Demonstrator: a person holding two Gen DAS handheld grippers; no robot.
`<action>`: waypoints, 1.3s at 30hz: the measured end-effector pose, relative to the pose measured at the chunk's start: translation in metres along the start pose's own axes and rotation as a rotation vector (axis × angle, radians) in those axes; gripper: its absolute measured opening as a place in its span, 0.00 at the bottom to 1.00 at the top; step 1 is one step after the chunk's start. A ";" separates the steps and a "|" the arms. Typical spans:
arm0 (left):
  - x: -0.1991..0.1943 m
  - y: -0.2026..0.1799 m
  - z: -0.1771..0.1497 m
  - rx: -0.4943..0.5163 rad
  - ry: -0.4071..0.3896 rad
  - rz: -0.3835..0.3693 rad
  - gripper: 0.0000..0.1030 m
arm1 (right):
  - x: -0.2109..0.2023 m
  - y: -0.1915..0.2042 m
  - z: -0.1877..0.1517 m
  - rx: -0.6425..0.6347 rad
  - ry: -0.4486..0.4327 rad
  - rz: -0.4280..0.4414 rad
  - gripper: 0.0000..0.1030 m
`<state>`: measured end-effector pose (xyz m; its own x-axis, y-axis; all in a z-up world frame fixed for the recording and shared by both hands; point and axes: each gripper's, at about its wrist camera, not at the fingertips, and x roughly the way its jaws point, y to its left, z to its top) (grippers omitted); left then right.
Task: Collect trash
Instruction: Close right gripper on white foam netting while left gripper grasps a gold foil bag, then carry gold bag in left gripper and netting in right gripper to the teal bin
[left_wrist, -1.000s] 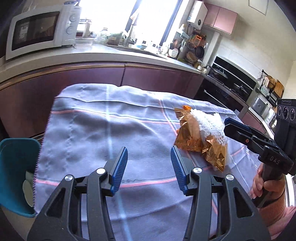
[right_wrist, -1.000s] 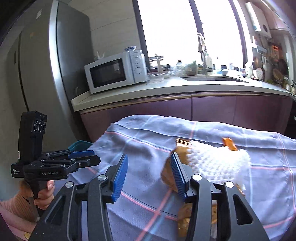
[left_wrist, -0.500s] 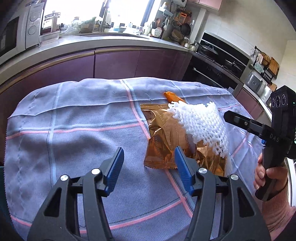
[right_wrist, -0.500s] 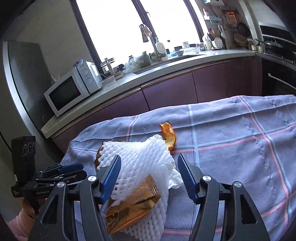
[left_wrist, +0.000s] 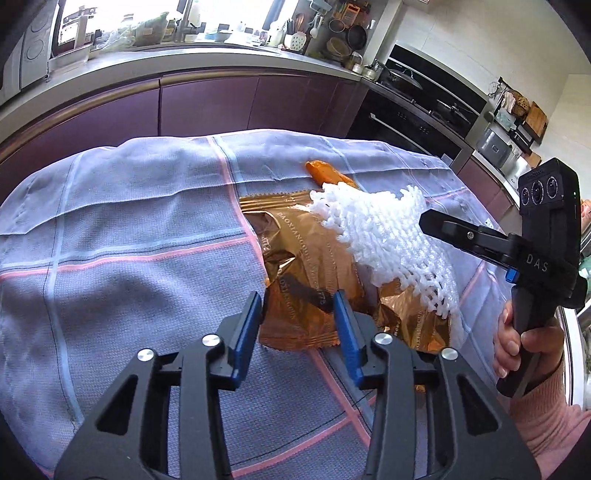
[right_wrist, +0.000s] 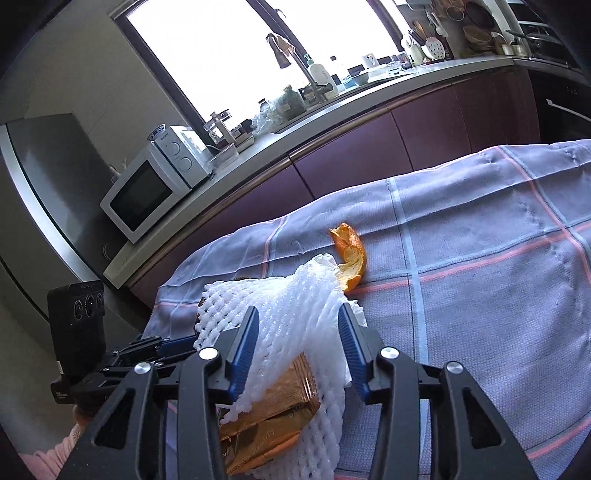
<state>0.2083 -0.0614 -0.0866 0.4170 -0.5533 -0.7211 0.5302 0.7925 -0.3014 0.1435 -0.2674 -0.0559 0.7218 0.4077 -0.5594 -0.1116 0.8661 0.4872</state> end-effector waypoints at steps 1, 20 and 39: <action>0.000 -0.001 0.000 0.003 -0.003 0.002 0.33 | -0.001 0.001 0.000 -0.002 -0.002 0.000 0.27; -0.038 -0.001 -0.010 -0.008 -0.086 0.006 0.08 | -0.035 0.016 0.005 -0.051 -0.106 0.026 0.11; -0.111 0.016 -0.042 -0.059 -0.181 0.071 0.04 | -0.042 0.043 0.006 -0.084 -0.133 0.094 0.11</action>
<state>0.1392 0.0234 -0.0376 0.5804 -0.5283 -0.6196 0.4529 0.8419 -0.2936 0.1127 -0.2487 -0.0073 0.7890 0.4505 -0.4177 -0.2350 0.8496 0.4722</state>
